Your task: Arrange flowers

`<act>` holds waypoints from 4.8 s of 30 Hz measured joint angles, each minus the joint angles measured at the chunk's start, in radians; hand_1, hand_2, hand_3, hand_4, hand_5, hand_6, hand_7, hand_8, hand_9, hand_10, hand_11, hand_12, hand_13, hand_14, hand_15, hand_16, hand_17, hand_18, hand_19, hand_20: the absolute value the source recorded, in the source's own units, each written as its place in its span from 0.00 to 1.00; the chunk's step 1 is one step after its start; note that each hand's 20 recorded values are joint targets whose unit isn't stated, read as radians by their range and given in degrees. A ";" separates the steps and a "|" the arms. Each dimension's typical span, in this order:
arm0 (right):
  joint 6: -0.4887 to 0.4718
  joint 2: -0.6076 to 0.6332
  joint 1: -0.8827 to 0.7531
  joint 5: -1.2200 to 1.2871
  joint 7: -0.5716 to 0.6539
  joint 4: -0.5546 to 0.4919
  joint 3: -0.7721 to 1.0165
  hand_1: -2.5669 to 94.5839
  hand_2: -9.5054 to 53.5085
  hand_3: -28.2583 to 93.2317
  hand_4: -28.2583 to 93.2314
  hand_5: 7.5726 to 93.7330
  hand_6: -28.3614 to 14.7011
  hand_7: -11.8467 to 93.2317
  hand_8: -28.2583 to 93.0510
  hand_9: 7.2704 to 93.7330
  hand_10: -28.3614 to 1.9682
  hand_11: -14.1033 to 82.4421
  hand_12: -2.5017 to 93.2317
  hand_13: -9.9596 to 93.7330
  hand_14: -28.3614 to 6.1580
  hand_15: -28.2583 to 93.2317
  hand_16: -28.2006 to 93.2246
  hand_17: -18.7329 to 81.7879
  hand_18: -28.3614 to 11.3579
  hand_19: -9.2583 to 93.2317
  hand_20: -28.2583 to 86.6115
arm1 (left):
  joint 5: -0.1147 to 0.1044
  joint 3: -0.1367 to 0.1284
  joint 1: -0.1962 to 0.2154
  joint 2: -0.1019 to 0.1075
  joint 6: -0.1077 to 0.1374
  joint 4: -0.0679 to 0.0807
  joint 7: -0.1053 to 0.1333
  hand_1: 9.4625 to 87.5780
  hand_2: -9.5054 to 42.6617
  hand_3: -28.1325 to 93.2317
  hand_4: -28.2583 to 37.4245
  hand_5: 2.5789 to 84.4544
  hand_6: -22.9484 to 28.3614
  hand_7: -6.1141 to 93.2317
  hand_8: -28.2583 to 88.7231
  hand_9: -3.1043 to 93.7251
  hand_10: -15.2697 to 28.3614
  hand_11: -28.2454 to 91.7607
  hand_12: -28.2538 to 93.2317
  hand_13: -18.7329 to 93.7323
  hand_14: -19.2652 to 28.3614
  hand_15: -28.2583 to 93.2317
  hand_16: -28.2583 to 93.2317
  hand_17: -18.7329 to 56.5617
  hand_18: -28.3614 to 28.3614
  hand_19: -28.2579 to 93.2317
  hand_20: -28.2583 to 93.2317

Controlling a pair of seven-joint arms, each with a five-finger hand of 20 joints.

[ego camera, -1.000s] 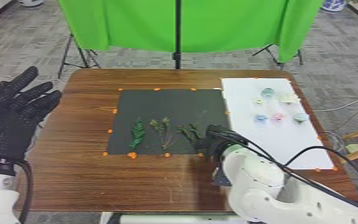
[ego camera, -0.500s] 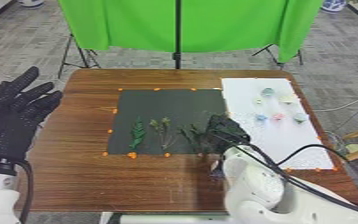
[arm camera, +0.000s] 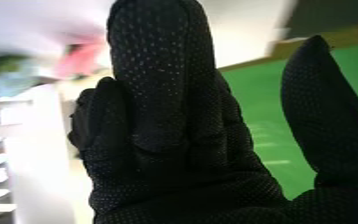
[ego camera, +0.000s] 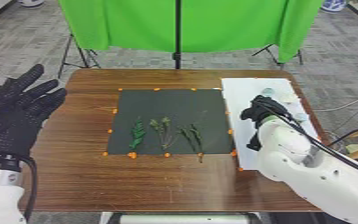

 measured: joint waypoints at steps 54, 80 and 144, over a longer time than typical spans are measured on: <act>0.320 0.016 0.198 -0.232 -0.032 0.082 -0.350 0.59 0.00 0.81 0.00 0.92 0.68 0.29 0.28 1.00 0.70 0.39 0.29 0.96 0.73 0.66 0.40 0.72 0.30 1.00 0.46 | 0.003 0.017 -0.022 0.007 -0.012 0.010 0.005 0.12 0.35 0.86 0.00 0.37 0.61 0.21 0.16 0.35 0.80 0.44 0.32 0.37 0.96 0.60 0.17 0.15 0.95 0.74 0.28; 0.260 -0.560 0.643 -0.032 -0.267 0.217 -0.791 0.57 0.00 0.82 0.00 0.91 0.71 0.31 0.28 1.00 0.70 0.42 0.27 0.96 0.72 0.67 0.40 0.71 0.28 1.00 0.51 | 0.006 0.054 -0.221 0.115 -0.030 0.049 0.036 0.12 0.35 0.86 0.00 0.37 0.61 0.20 0.16 0.35 0.80 0.44 0.32 0.37 0.97 0.61 0.17 0.16 0.96 0.76 0.29; 0.281 -0.690 0.798 0.056 -0.198 0.269 -0.948 0.44 0.00 0.81 0.00 0.74 0.73 0.27 0.14 0.97 0.67 0.46 0.21 0.92 0.70 0.70 0.39 0.66 0.24 1.00 0.54 | -0.011 0.165 -0.384 0.167 -0.074 0.095 0.079 0.13 0.34 0.86 0.00 0.37 0.61 0.20 0.16 0.35 0.80 0.44 0.32 0.37 0.96 0.61 0.17 0.16 0.96 0.76 0.28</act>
